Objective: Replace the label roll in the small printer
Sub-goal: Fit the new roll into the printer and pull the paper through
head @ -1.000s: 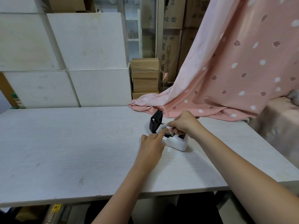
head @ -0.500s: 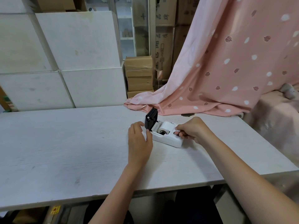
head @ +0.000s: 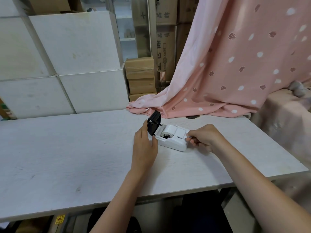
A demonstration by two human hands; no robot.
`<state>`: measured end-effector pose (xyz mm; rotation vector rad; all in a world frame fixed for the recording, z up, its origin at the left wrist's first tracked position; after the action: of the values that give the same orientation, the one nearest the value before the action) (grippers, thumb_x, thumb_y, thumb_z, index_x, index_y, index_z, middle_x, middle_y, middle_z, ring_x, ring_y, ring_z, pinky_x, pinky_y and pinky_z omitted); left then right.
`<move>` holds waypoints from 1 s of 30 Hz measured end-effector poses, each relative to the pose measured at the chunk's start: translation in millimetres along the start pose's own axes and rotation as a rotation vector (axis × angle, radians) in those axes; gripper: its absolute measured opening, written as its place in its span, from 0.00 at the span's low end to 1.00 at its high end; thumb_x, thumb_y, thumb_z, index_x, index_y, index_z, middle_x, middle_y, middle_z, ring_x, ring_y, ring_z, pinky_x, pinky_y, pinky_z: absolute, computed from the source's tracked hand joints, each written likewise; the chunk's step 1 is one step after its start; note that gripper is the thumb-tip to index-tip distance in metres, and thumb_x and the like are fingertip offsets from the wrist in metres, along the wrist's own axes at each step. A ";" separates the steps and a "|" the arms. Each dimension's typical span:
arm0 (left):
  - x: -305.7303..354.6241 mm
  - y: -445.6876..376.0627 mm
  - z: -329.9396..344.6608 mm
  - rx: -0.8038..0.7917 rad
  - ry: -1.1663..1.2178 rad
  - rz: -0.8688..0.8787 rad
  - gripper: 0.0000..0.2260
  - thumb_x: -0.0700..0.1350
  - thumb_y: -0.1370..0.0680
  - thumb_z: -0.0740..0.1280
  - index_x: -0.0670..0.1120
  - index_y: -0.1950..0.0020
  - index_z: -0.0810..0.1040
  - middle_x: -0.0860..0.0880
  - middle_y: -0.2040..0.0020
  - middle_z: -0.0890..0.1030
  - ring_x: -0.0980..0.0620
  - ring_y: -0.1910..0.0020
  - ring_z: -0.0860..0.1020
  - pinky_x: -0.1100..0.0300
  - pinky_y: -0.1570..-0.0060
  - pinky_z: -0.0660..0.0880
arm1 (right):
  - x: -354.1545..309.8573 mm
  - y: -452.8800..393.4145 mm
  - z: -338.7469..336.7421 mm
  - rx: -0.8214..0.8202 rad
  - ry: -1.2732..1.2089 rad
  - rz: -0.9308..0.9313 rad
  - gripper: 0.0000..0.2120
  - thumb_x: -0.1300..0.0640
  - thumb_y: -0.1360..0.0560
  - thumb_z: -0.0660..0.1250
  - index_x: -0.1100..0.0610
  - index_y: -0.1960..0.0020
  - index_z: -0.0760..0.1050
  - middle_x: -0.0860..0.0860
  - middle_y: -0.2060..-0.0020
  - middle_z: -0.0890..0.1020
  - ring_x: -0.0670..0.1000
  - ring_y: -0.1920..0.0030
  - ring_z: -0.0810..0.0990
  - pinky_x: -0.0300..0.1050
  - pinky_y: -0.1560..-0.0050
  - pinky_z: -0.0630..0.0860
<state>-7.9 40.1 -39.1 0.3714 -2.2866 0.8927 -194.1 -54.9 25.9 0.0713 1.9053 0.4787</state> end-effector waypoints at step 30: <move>4.5 3.2 3.9 -0.148 0.001 0.072 0.32 0.43 0.20 0.65 0.50 0.20 0.53 0.49 0.28 0.71 0.50 0.32 0.69 0.62 0.37 0.64 | 15.0 -1.3 -17.7 -0.120 -0.336 0.055 0.06 0.69 0.21 0.61 0.69 0.56 0.74 0.68 0.52 0.82 0.66 0.50 0.86 0.62 0.45 0.82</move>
<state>-14.6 39.7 -39.9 0.2254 -2.3599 0.7523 -215.7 -57.2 17.6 0.1177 1.5461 0.5787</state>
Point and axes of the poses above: each hand's wrist, its own y-axis away from the middle knuckle, its own z-axis out of the palm, x = y × z, the point moved 1 cm from there along -y, towards the middle knuckle
